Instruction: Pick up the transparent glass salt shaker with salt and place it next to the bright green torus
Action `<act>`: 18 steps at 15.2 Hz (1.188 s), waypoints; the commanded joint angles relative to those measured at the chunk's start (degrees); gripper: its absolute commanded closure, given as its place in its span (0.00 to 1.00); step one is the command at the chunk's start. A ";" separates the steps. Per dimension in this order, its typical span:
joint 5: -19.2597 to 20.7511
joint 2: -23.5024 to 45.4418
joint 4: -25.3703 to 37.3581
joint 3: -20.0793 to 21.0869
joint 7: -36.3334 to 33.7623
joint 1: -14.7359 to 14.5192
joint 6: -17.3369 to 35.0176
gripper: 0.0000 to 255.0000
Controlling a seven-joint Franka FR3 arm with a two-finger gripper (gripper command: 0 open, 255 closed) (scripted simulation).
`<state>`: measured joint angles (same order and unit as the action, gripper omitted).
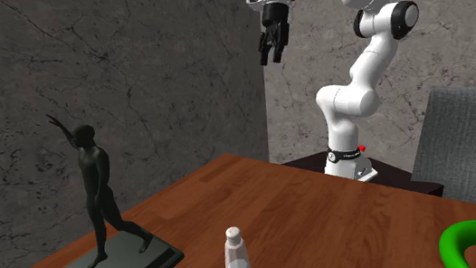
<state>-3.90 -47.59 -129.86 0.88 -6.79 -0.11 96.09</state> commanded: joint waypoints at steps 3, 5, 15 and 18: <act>-1.03 1.81 -1.22 1.72 -1.92 -0.29 3.01 0.00; -1.99 3.91 -2.13 3.45 -3.82 -0.57 6.03 0.00; -4.83 18.42 -2.06 12.12 -13.31 -1.31 20.72 0.00; -4.64 23.87 -0.53 14.67 -16.40 -1.24 24.71 0.00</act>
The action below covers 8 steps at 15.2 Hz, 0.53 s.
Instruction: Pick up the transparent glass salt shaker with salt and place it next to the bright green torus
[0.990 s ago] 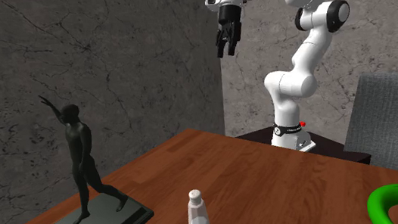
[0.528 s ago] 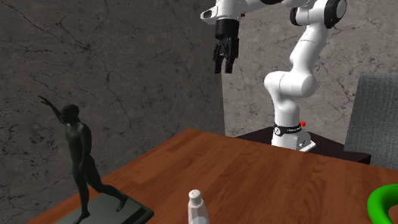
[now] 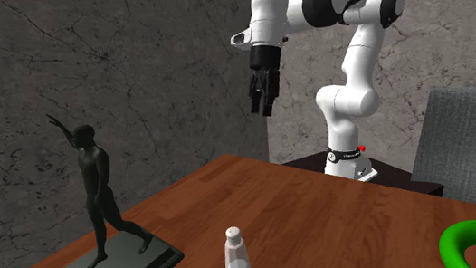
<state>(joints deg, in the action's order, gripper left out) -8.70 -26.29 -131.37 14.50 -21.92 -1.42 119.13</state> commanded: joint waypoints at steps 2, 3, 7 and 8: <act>0.68 6.42 2.39 2.74 -3.47 0.20 4.14 0.00; 1.08 8.42 3.21 3.54 -4.63 0.26 5.32 0.00; 3.69 16.79 7.23 6.51 -9.68 0.43 9.49 0.00; 4.61 18.97 8.43 7.15 -11.05 0.40 10.38 0.00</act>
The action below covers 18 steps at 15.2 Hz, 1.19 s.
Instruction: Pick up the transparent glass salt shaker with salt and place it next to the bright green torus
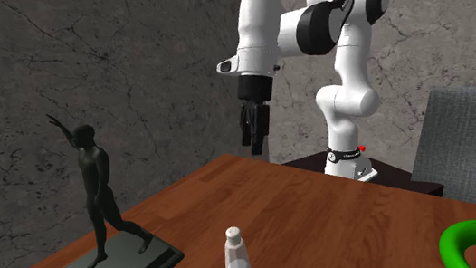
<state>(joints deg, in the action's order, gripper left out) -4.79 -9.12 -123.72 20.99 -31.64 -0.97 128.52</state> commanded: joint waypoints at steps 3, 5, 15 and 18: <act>3.99 8.56 4.85 2.19 -5.65 -0.41 3.22 0.00; 6.51 13.17 7.97 2.74 -8.59 -1.07 4.31 0.00; 14.81 29.12 19.10 1.66 -17.02 -5.53 7.67 0.00; 15.72 30.83 19.17 1.22 -17.59 -5.97 9.19 0.00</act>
